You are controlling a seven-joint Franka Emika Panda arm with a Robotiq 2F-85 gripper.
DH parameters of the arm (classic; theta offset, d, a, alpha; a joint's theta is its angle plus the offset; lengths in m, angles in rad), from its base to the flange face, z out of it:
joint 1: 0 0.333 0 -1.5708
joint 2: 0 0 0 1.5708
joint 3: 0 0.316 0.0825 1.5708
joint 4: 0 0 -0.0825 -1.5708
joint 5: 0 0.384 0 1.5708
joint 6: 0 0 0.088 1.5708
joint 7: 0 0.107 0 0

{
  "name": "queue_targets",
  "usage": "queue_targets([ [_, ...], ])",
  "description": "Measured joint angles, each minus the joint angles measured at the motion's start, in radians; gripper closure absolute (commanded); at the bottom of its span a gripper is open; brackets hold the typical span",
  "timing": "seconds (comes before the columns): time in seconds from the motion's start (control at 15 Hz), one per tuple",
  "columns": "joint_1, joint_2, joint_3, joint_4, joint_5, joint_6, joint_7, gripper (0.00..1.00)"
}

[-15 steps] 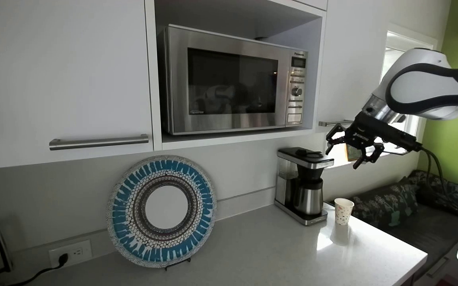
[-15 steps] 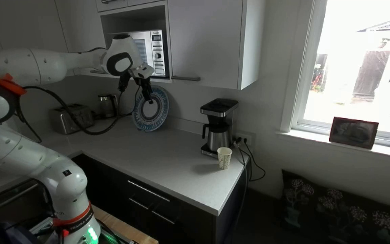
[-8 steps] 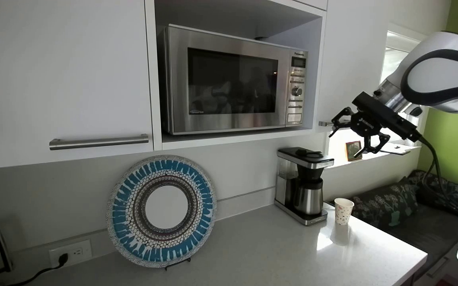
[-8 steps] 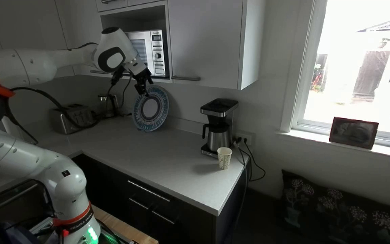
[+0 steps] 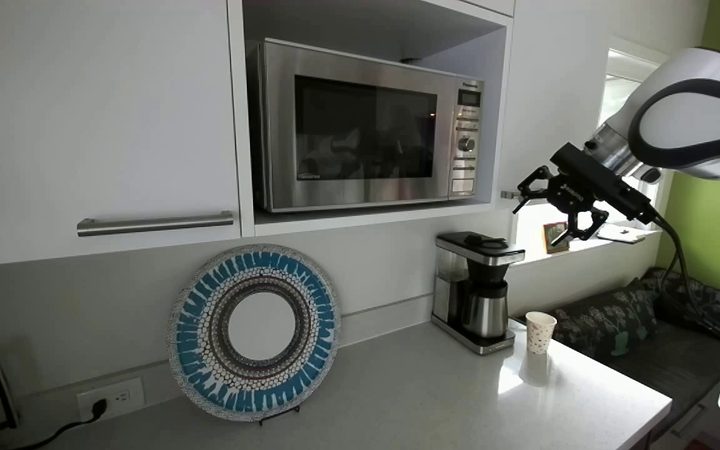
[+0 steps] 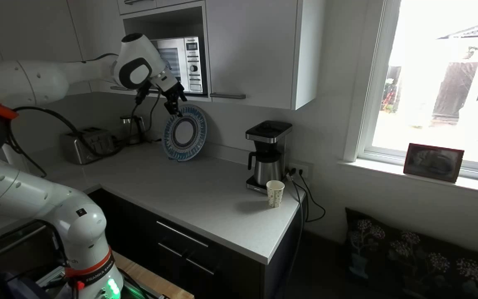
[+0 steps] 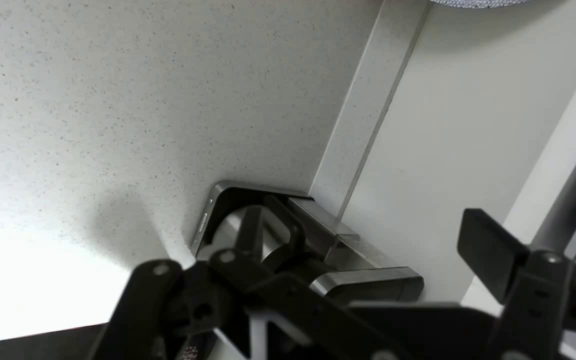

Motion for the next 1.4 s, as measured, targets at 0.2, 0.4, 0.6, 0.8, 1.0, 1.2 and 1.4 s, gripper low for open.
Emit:
queue_targets([
  [0.2, 0.019, 0.019, 0.012, -0.03, -0.001, 0.11, -0.067, 0.0],
  [0.4, 0.02, 0.026, 0.028, -0.08, -0.001, 0.257, -0.092, 0.0],
  [0.6, 0.016, 0.017, 0.034, -0.119, 0.003, 0.374, -0.064, 0.03],
  [0.8, 0.007, -0.008, 0.035, -0.136, 0.008, 0.404, 0.006, 0.29],
  [1.0, 0.006, -0.029, 0.038, -0.151, 0.017, 0.455, 0.056, 0.54],
  [1.2, 0.006, -0.036, 0.05, -0.161, 0.017, 0.54, 0.074, 0.76],
  [1.4, 0.019, -0.029, 0.053, -0.181, 0.019, 0.641, 0.072, 0.99],
])
